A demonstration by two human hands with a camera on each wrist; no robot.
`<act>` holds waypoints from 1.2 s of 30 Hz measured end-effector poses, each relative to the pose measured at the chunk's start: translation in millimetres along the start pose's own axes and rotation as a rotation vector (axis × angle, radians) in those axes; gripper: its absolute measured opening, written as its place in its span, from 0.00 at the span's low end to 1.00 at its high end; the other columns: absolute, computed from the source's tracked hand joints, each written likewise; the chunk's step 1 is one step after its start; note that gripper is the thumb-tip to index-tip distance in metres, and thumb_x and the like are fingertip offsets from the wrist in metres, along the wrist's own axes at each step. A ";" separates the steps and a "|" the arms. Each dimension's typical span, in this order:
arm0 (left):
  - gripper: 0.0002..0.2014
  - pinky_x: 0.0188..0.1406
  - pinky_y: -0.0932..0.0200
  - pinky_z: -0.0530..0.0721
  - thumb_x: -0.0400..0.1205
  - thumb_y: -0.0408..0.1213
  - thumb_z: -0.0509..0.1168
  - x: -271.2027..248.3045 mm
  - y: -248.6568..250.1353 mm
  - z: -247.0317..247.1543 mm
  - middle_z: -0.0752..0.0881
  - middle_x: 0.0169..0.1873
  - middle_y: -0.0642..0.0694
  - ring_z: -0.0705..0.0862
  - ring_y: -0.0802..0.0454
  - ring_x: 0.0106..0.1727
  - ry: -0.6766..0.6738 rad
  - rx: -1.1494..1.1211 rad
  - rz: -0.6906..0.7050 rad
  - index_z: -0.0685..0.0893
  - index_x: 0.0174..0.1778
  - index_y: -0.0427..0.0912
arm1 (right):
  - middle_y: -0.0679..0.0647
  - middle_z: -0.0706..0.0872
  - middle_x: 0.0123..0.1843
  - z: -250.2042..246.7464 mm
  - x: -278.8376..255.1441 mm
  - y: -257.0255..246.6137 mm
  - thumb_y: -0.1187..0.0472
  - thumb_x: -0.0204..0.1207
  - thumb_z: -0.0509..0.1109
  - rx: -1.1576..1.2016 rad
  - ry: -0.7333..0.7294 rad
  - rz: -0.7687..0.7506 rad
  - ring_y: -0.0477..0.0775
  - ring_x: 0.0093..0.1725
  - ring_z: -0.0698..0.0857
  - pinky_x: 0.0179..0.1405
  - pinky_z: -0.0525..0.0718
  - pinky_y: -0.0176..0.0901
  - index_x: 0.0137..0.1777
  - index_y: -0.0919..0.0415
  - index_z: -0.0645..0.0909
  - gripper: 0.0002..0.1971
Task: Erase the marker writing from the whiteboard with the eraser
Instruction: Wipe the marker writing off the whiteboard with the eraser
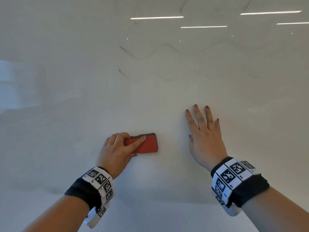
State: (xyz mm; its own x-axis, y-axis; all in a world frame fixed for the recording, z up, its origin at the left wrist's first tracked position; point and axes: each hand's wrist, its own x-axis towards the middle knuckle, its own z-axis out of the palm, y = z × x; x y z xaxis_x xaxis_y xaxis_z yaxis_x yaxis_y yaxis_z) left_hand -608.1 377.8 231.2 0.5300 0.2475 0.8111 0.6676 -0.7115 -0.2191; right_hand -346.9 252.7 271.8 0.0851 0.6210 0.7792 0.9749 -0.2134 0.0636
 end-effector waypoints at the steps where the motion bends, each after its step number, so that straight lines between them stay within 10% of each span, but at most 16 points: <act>1: 0.37 0.52 0.45 0.80 0.66 0.44 0.79 7.8 -0.7 -4.5 0.78 0.52 0.41 0.75 0.43 0.51 0.009 0.004 -0.012 0.73 0.71 0.60 | 0.56 0.52 0.85 0.5 0.1 -0.2 0.64 0.74 0.66 -0.004 0.000 0.001 0.66 0.83 0.47 0.73 0.61 0.72 0.84 0.55 0.53 0.39; 14: 0.31 0.58 0.42 0.77 0.75 0.45 0.72 103.2 -12.9 -49.6 0.74 0.58 0.37 0.73 0.38 0.55 0.262 -0.061 -0.303 0.71 0.76 0.56 | 0.55 0.54 0.85 2.0 -0.8 3.3 0.65 0.70 0.69 -0.039 0.015 -0.015 0.66 0.83 0.50 0.73 0.64 0.72 0.84 0.54 0.54 0.43; 28: 0.22 0.55 0.43 0.79 0.77 0.45 0.67 58.2 48.9 -4.7 0.78 0.56 0.39 0.76 0.39 0.54 0.134 -0.021 -0.051 0.78 0.69 0.59 | 0.56 0.63 0.82 -5.4 5.1 18.7 0.66 0.68 0.71 0.070 0.093 -0.135 0.66 0.81 0.57 0.77 0.58 0.65 0.80 0.56 0.65 0.38; 36: 0.22 0.56 0.44 0.78 0.78 0.50 0.60 82.9 50.9 -19.0 0.77 0.58 0.39 0.74 0.40 0.56 0.178 0.007 -0.150 0.76 0.70 0.59 | 0.54 0.70 0.78 -8.6 10.5 44.0 0.63 0.69 0.64 0.072 0.102 -0.300 0.62 0.78 0.65 0.75 0.60 0.63 0.77 0.59 0.71 0.32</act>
State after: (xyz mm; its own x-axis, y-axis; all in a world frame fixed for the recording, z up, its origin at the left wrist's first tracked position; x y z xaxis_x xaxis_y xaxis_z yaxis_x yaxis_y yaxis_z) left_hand -540.1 349.7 297.6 0.3242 0.2294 0.9178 0.7359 -0.6707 -0.0923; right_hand -304.8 243.3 288.1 -0.2254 0.5684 0.7913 0.9658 0.0236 0.2582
